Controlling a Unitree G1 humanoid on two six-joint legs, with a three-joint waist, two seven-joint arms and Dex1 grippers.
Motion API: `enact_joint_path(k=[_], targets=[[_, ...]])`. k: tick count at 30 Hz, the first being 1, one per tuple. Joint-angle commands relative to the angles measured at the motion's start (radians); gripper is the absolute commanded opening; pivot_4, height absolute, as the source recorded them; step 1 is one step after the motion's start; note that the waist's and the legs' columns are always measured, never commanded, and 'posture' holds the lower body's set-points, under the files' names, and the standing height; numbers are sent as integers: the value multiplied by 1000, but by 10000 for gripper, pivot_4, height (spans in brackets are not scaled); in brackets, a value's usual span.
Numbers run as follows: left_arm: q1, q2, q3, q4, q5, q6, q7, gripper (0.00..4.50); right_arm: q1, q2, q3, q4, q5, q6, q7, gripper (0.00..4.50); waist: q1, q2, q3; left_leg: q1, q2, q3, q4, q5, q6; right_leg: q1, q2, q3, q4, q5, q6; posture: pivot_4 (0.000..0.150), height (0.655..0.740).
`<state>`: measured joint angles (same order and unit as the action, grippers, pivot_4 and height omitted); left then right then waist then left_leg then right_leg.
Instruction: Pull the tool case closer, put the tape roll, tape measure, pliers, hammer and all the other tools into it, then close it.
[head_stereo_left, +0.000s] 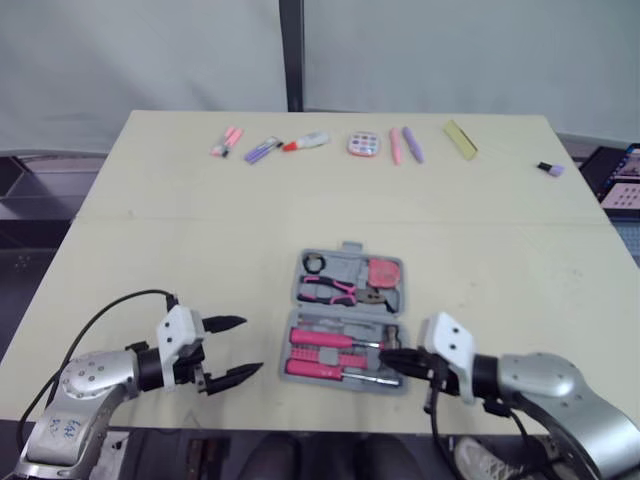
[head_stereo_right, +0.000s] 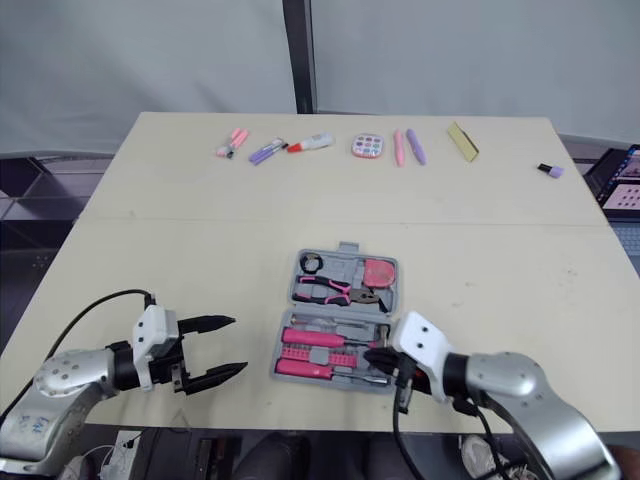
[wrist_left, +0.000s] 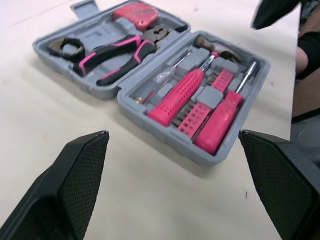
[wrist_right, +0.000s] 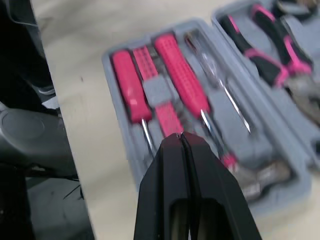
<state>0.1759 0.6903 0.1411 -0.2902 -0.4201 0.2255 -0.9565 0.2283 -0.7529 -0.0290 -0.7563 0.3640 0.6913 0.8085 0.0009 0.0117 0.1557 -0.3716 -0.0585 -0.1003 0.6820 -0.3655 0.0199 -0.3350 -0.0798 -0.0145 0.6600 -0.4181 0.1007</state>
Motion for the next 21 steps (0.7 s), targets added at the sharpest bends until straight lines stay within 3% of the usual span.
enact_joint_path(k=[1, 3, 6, 12, 13, 14, 16, 21], targets=[[13, -6, 18, 9, 5, -35, 3, 45000, 109, 5, -133, -72, 32, 16, -33, 622, 0, 0, 0, 0, 0, 0, 0, 0, 0, 1, 0, 0, 0, 0, 0, 1500, 7134], [20, -10, 22, 15, -4, -33, 2, 45000, 177, 9, -183, -78, 38, 12, -34, 622, -1, 0, 0, 1, 0, 0, 0, 0, 0, 1, 0, 0, 0, 0, 0, 1500, 7134], [28, -8, 26, 20, -9, -31, 1, 45000, 280, 33, -258, -78, 59, 14, -38, 8618, 0, 0, 0, 1, 0, 0, 0, 0, 0, 1, 1, 0, 0, 0, 0, 1500, 7134], [11, -19, 35, 26, -4, -24, 36, 45000, 332, 59, -284, -36, 43, -22, -61, 39042, -1, 0, 0, 4, 0, 0, 0, 0, 0, 7, 1, 0, -5, 0, 0, 1500, 7134], [8, -21, 38, 27, -5, -24, 44, 45000, 334, 61, -288, -31, 43, -23, -62, 41106, -1, 0, 0, 4, 0, -1, 0, 0, 0, 7, 1, 0, -5, 0, 0, 1500, 7134], [6, -22, 40, 27, -8, -20, 47, 42392, 339, 61, -293, -27, 44, -26, -60, 44828, 0, 0, 0, 4, 0, -1, 0, 0, 0, 8, 1, 0, -6, 0, 0, 1500, 7134], [8, -18, 41, 25, -15, -13, 46, 36170, 361, 56, -306, -17, 39, -46, -47, 45000, 1, 0, 0, 4, 0, -1, 0, 0, 0, 8, 1, 0, -6, 0, 0, 1500, 7134], [10, -19, 42, 22, -14, -9, 47, 9868, 346, 52, -301, 26, 26, -62, -60, 45000, 1, 0, 0, 4, 0, -1, 0, 0, 0, 9, 1, 0, -7, 0, 0, 1500, 7134]])
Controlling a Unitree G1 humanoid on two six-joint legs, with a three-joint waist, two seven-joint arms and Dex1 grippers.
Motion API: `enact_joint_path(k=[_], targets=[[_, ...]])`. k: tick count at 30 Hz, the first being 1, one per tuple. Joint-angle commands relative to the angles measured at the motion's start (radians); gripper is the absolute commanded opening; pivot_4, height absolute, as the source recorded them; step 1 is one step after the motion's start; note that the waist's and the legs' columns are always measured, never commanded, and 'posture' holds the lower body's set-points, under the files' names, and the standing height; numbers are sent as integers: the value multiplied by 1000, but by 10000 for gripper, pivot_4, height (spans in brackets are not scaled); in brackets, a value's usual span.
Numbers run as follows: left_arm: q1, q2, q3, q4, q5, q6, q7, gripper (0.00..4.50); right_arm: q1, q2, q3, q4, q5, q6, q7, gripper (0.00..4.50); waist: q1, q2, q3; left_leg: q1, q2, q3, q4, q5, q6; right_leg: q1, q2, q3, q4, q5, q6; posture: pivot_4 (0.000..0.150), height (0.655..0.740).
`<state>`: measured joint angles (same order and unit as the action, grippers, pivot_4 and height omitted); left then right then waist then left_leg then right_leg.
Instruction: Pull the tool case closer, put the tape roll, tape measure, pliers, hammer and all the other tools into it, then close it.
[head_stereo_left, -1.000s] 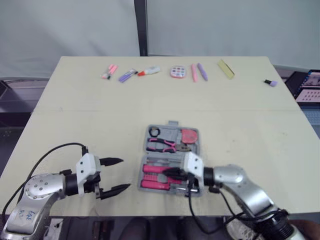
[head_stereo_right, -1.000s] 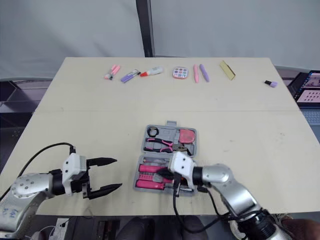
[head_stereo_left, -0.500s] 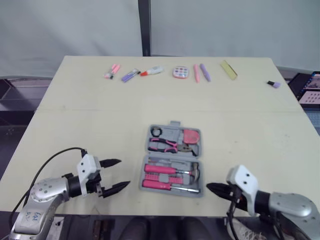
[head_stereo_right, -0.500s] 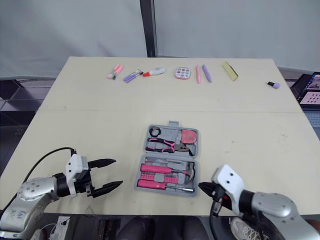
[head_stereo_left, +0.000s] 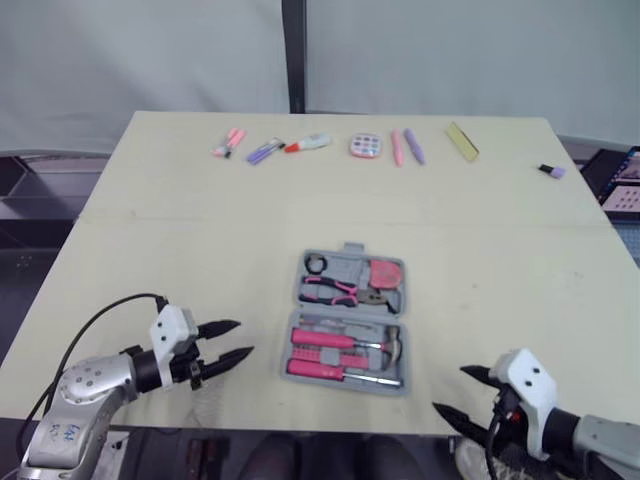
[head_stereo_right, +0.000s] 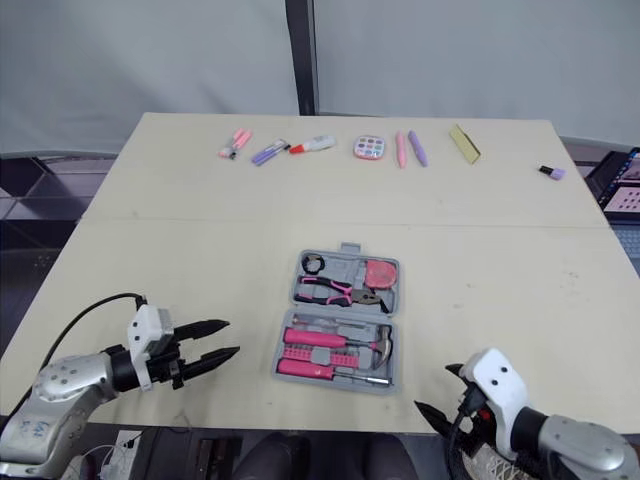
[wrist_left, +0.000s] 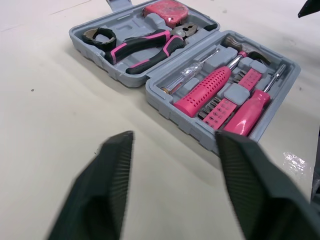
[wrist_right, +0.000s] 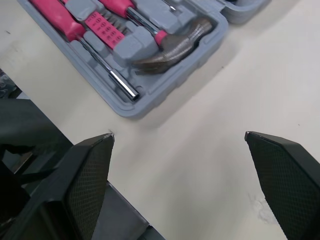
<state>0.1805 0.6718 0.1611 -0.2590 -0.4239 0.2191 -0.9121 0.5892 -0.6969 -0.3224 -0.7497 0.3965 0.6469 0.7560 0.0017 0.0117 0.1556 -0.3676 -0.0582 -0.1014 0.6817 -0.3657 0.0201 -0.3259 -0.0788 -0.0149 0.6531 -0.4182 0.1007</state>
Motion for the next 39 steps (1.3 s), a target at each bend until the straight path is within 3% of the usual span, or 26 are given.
enact_joint_path(k=[1, 2, 4, 10, 21, 39], targets=[[2, -2, 20, -6, -9, -1, 5, 4995, -35, -5, 1, 38, -11, -18, -13, 42431, 0, 0, 0, 0, 0, 0, 0, 0, 0, 0, 0, 0, 0, 0, 0, 1500, 7134], [-2, -3, 19, -3, -8, -3, 6, 332, -51, -7, 8, 51, -15, -19, -15, 39565, -1, 0, 0, 0, 0, 0, 0, 0, 0, 0, 0, 0, 0, 0, 0, 1500, 7134], [-23, -8, 8, 12, -2, -2, 11, 0, -78, -12, 19, 71, -22, -21, -14, 31769, -1, 0, 0, 0, 0, 0, 0, 0, 0, 0, 0, 0, 0, 0, 0, 1500, 7134], [-194, -23, -95, 147, 68, 9, 7, 0, -265, -26, 123, 202, -82, -16, -43, 636, -1, 1, 0, 0, -1, 0, 1, 0, 0, 0, 0, 0, 1, 0, 0, 1500, 7134], [-445, -85, -245, 450, 211, -48, -18, 0, -596, -11, 313, 445, -182, 47, -91, 225, -6, 1, 0, -1, -1, 0, 1, 0, 0, -4, 0, -4, 8, 0, 0, 1500, 7134], [-559, -164, -334, 546, 295, -70, -33, 0, -751, 60, 440, 500, -225, 54, -91, 225, -7, 1, 0, -3, -3, 1, 2, 0, 0, -15, -1, -4, 24, 0, 0, 1500, 7134]])
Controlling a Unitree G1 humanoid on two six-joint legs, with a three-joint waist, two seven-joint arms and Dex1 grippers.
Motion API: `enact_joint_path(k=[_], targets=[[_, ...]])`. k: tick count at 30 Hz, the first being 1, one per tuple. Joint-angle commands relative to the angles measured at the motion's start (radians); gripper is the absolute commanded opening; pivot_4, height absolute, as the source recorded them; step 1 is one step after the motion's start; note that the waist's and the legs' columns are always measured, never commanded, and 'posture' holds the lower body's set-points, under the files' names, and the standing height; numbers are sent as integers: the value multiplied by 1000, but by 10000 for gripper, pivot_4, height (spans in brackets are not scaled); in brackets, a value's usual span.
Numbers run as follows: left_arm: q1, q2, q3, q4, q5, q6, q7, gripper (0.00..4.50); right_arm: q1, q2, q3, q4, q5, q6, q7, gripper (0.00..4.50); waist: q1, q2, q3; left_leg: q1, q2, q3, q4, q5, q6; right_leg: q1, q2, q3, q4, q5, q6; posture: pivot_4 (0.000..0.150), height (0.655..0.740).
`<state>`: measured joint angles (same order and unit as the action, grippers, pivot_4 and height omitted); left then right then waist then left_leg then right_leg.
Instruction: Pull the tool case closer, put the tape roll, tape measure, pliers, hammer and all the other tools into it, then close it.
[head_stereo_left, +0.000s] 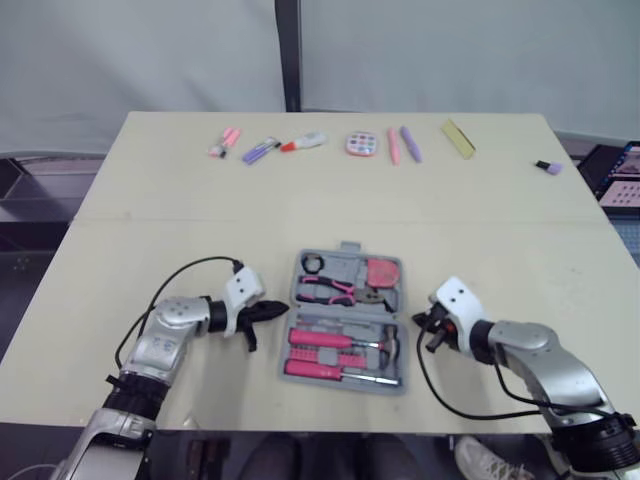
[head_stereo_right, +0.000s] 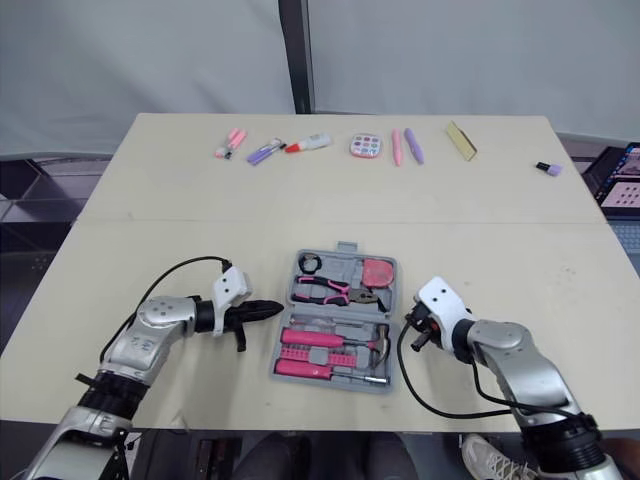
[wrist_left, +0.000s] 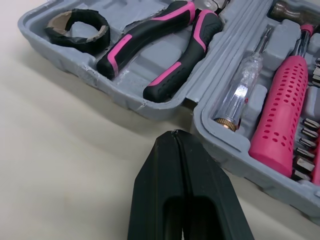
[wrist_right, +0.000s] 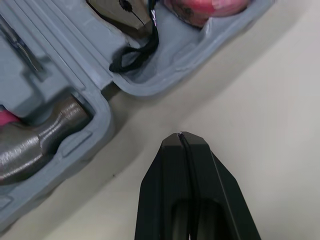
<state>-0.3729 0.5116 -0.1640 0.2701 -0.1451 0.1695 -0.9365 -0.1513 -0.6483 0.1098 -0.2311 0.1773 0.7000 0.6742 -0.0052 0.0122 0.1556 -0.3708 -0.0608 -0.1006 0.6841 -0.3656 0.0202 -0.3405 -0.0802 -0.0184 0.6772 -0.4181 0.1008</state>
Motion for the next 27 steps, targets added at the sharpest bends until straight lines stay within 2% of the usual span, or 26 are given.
enact_joint_path(k=[1, 27], targets=[[-7, -6, -11, 23, 19, -25, -9, 0, -14, 15, 12, -19, -6, 3, -10, 225, 0, 0, 0, 0, 0, 0, 0, 0, 0, 0, 0, 0, 0, 0, 0, 1500, 7134], [-69, -113, -35, 190, 102, -159, 29, 0, -56, 36, 65, 4, -29, -14, 11, 225, 4, -1, -1, 1, -1, -1, 2, 0, 0, 0, -1, 0, 2, 0, 0, 1500, 7134]])
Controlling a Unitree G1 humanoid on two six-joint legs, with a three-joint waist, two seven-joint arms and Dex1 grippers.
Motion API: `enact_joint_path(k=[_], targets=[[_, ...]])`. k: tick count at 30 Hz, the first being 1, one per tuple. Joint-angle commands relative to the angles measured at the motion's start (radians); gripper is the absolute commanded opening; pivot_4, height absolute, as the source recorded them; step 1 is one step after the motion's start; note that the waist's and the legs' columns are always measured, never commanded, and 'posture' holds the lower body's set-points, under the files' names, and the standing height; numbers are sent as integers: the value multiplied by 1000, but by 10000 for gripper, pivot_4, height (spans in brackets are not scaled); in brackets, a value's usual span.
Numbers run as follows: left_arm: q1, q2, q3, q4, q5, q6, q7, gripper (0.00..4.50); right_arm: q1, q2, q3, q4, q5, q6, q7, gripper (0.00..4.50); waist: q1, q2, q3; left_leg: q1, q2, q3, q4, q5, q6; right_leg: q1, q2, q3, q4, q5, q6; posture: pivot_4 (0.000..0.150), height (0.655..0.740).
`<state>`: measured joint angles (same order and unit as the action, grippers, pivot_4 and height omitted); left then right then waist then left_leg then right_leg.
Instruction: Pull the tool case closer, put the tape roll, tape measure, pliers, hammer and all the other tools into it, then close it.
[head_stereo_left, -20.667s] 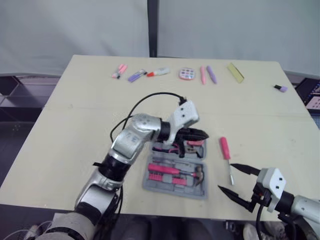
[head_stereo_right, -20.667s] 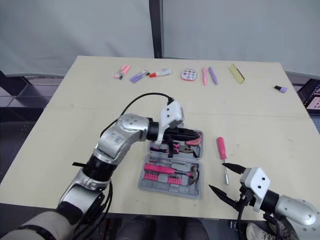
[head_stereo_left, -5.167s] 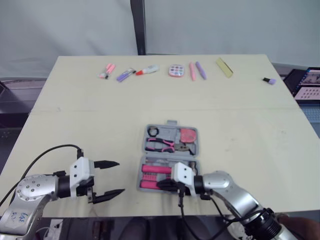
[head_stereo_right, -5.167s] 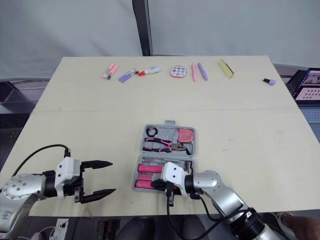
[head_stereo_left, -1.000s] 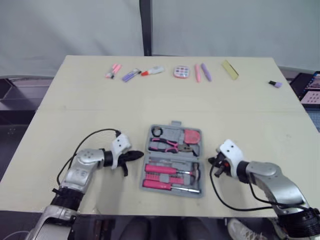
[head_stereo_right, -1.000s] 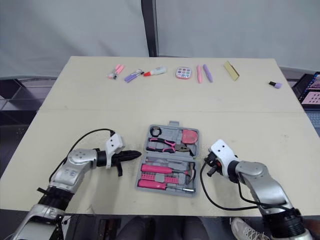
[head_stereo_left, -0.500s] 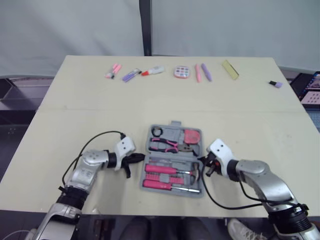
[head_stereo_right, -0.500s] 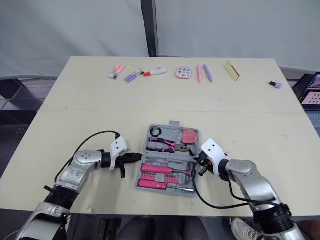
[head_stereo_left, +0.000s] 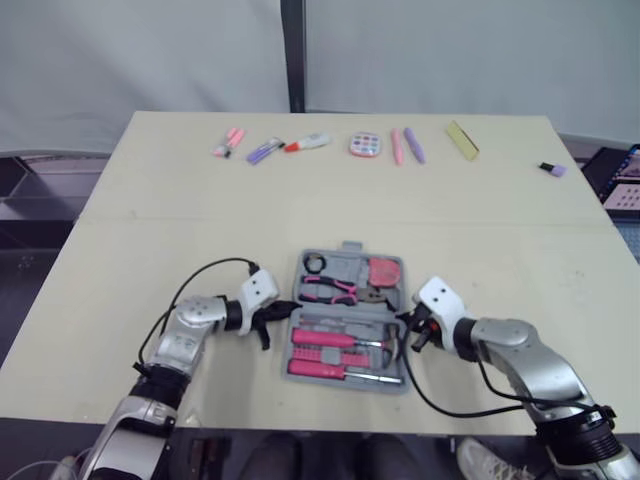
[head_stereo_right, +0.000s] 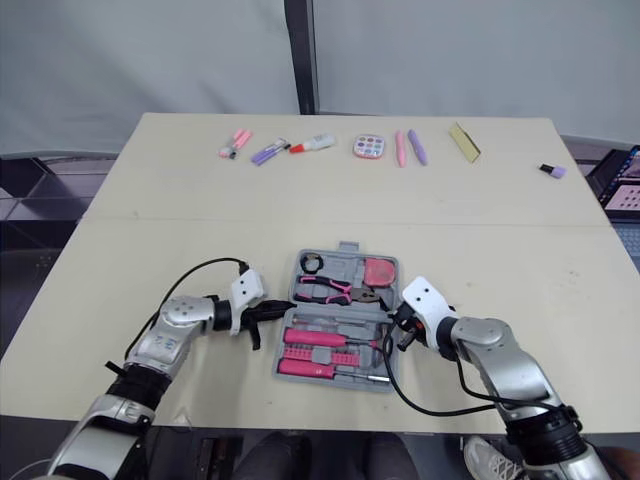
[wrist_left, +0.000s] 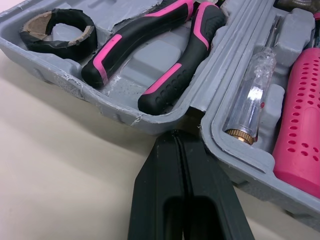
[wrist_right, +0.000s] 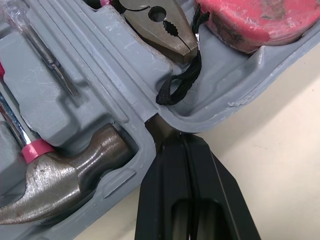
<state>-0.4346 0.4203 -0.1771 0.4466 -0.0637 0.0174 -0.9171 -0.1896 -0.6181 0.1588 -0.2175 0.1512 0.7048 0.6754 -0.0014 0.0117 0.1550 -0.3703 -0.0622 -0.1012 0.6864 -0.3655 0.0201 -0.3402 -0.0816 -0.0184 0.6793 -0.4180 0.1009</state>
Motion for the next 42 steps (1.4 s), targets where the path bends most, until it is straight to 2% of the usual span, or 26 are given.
enact_joint_path(k=[1, 19, 31, 42], targets=[[-6, -23, -23, 11, 21, -7, 8, 0, -19, 7, 18, -10, -4, -21, 12, 225, 0, 0, 0, 0, 0, 0, 0, 0, 0, 0, 0, 0, 0, 0, 0, 1500, 7134], [130, -4, -35, -196, 5, 73, -3, 0, 14, -6, 41, -75, 2, -19, 45, 225, -3, 0, -1, 0, 0, 0, -2, 0, 0, -1, 0, 0, 0, 0, 0, 1500, 7134], [252, 22, -35, -395, -18, 179, -1, 0, 111, -56, 21, -218, 40, 34, 61, 225, -1, 0, 0, 0, 1, 0, -2, 0, 0, 0, 0, 2, -2, 0, 0, 1500, 7134], [336, 45, -40, -514, -32, 236, -3, 0, 171, -49, 19, -281, 47, 69, 45, 225, 0, 0, 0, 0, 1, 0, -3, 0, 0, 1, 0, 2, -5, 0, 0, 1500, 7134]])
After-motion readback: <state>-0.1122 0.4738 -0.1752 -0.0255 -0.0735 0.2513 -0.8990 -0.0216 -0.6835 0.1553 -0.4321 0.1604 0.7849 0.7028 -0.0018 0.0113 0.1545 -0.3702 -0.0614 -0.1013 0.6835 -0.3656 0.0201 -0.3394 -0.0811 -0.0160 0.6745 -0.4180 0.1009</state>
